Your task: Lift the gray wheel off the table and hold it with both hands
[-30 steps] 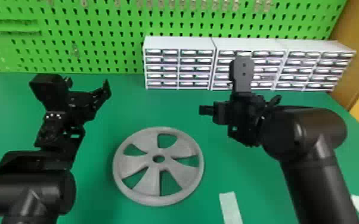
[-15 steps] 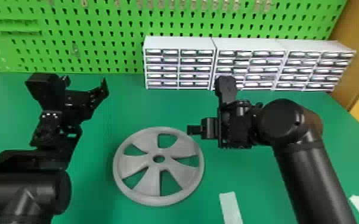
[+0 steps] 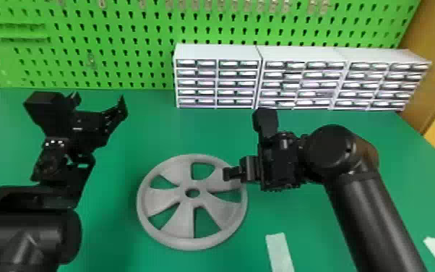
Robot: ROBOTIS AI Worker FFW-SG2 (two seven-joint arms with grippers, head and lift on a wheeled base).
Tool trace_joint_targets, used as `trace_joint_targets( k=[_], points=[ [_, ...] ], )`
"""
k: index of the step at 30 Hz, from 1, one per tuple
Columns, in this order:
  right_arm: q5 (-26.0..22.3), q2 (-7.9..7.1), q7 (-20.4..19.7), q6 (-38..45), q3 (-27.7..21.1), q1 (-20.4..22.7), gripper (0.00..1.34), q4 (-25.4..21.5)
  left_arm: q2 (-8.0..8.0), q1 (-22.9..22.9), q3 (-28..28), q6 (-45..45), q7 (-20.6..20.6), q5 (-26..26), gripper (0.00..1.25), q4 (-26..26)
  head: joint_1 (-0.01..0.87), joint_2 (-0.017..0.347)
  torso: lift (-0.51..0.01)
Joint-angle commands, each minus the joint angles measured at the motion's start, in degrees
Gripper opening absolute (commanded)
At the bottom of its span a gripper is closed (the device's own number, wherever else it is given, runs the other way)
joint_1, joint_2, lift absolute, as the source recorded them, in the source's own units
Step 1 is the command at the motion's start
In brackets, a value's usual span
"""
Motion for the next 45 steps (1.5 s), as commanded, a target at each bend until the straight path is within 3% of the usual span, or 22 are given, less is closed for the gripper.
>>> trace_joint_targets(
  k=[1, 25, 45],
  points=[
    [0.2, -0.15, 0.0, -0.1, 0.8, -0.3, 1.02, 1.0, 1.34, 0.8, 0.5, -1.4, -0.1, 1.7, 1.01, 0.9, 0.711, 0.015, -0.098],
    [2.9, -0.5, 0.0, -2.9, 6.2, -1.0, 1.01, 6.0, 1.61, 1.0, 0.7, -3.5, 0.1, 2.3, 1.01, 2.0, 0.711, 0.015, -0.098],
    [4.9, -0.42, 0.0, -5.4, 7.3, -1.3, 0.93, 9.3, 1.61, 0.7, 0.0, -3.9, 0.1, 2.5, 1.01, 2.0, 0.711, 0.015, -0.098]
  ],
)
